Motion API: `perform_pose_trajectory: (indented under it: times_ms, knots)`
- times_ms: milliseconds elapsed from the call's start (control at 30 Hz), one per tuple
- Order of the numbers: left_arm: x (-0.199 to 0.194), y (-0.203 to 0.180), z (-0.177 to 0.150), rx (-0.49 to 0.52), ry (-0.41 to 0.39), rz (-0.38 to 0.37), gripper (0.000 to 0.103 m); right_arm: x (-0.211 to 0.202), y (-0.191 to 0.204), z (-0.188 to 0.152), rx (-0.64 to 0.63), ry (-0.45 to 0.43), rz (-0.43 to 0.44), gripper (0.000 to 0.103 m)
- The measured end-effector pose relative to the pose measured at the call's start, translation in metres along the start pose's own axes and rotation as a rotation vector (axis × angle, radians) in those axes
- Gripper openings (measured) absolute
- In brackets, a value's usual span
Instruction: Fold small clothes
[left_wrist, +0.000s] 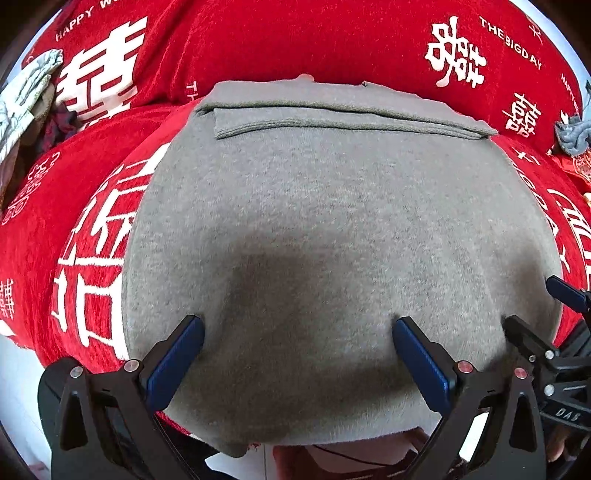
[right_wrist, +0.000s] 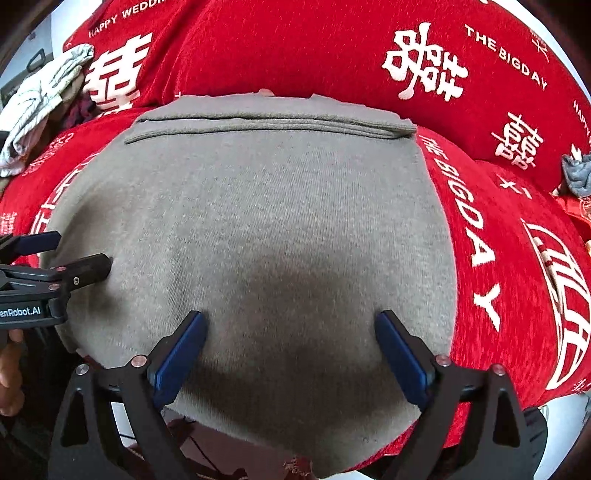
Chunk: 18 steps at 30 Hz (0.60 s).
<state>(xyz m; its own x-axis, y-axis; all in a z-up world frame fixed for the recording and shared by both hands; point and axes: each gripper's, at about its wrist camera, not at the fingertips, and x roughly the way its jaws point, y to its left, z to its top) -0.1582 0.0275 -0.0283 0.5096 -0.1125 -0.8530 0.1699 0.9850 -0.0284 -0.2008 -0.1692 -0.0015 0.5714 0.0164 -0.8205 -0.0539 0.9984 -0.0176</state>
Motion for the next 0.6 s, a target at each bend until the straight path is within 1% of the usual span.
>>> perform_pose_trajectory:
  times_ms: [200, 300, 333, 367, 433, 467, 533, 600]
  knots:
    - [-0.001, 0.005, -0.006, 0.007, 0.003, -0.005, 0.103, -0.003, -0.006, -0.007, 0.012, 0.002, 0.006, 0.094]
    - [-0.004, 0.009, -0.010, 0.001, 0.001, 0.007, 0.103, -0.008, -0.010, -0.011, 0.023, 0.000, -0.007, 0.094]
    - [-0.006, 0.012, -0.012, -0.011, -0.006, 0.021, 0.103, -0.011, -0.012, -0.013, 0.038, -0.005, -0.014, 0.094]
    - [-0.013, 0.019, -0.016, -0.045, -0.034, 0.045, 0.103, -0.014, -0.016, -0.014, 0.055, -0.014, -0.020, 0.094]
    - [-0.020, 0.032, -0.021, -0.096, -0.068, 0.056, 0.103, -0.022, -0.031, -0.018, 0.113, -0.040, -0.039, 0.094]
    - [-0.021, 0.043, -0.024, -0.137, -0.064, 0.053, 0.103, -0.025, -0.037, -0.020, 0.136, -0.046, -0.047, 0.094]
    - [-0.017, 0.057, -0.029, -0.188, -0.035, 0.047, 0.103, -0.029, -0.049, -0.025, 0.170, -0.044, -0.057, 0.094]
    - [-0.009, 0.072, -0.035, -0.241, 0.009, 0.008, 0.103, -0.028, -0.055, -0.029, 0.182, -0.019, -0.052, 0.094]
